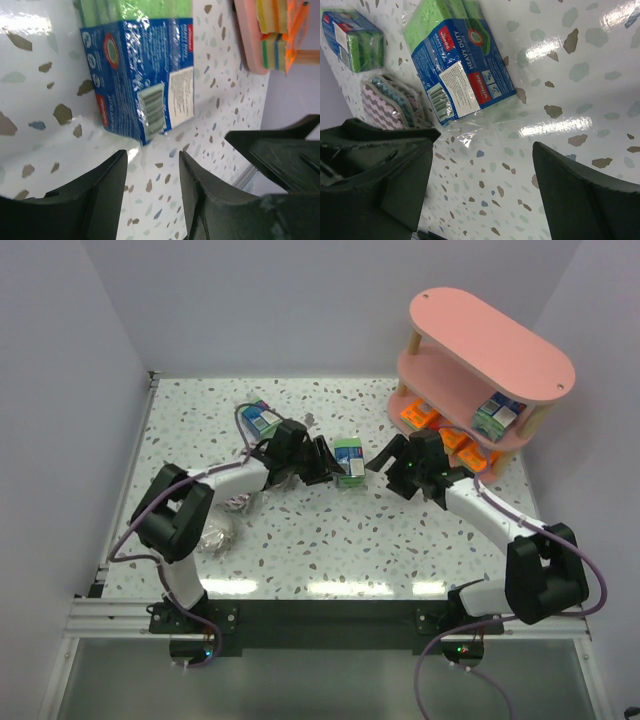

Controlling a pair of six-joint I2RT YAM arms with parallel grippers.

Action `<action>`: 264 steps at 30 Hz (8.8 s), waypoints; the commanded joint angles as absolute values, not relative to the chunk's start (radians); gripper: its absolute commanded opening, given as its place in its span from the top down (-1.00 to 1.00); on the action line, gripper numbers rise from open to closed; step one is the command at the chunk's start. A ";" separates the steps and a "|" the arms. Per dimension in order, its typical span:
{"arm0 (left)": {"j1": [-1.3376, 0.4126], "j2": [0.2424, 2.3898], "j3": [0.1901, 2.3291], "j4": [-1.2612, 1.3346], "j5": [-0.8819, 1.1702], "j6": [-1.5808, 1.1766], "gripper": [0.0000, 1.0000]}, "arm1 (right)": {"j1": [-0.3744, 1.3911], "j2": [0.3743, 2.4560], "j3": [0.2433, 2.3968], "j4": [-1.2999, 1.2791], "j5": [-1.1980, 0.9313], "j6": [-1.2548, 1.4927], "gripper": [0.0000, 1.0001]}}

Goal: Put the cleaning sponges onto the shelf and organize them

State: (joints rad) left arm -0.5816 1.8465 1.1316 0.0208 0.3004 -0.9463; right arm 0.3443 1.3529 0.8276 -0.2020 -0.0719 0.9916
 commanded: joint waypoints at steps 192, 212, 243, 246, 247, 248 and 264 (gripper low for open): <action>-0.034 2.092 1.591 -0.152 0.210 -0.816 0.05 | 0.393 1.012 0.819 -0.222 -0.120 0.842 -0.79; -0.314 2.065 1.404 -0.066 0.321 -0.833 0.47 | 0.393 1.161 0.819 -0.212 -0.092 0.813 -0.79; -0.543 1.623 0.766 0.293 0.301 -1.247 0.54 | 0.580 1.413 0.728 -0.063 -0.060 1.301 -0.25; -0.543 1.608 0.762 0.265 0.298 -1.221 0.54 | 0.580 1.440 0.715 -0.022 -0.074 1.324 -0.10; -0.543 1.605 0.759 0.267 0.302 -1.220 0.54 | 0.580 1.445 0.713 -0.021 -0.072 1.330 -0.05; -0.543 1.605 0.749 0.273 0.308 -1.221 0.54 | 0.581 1.456 0.710 -0.015 -0.077 1.336 -0.01; -0.543 1.519 0.716 0.169 0.347 -1.082 -0.06 | 0.580 1.505 0.695 0.048 -0.141 1.354 1.00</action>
State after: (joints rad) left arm -0.5400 1.6203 0.7151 0.2092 0.3683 -1.1465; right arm 0.5758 1.5162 0.6998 0.0456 -0.1249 1.3506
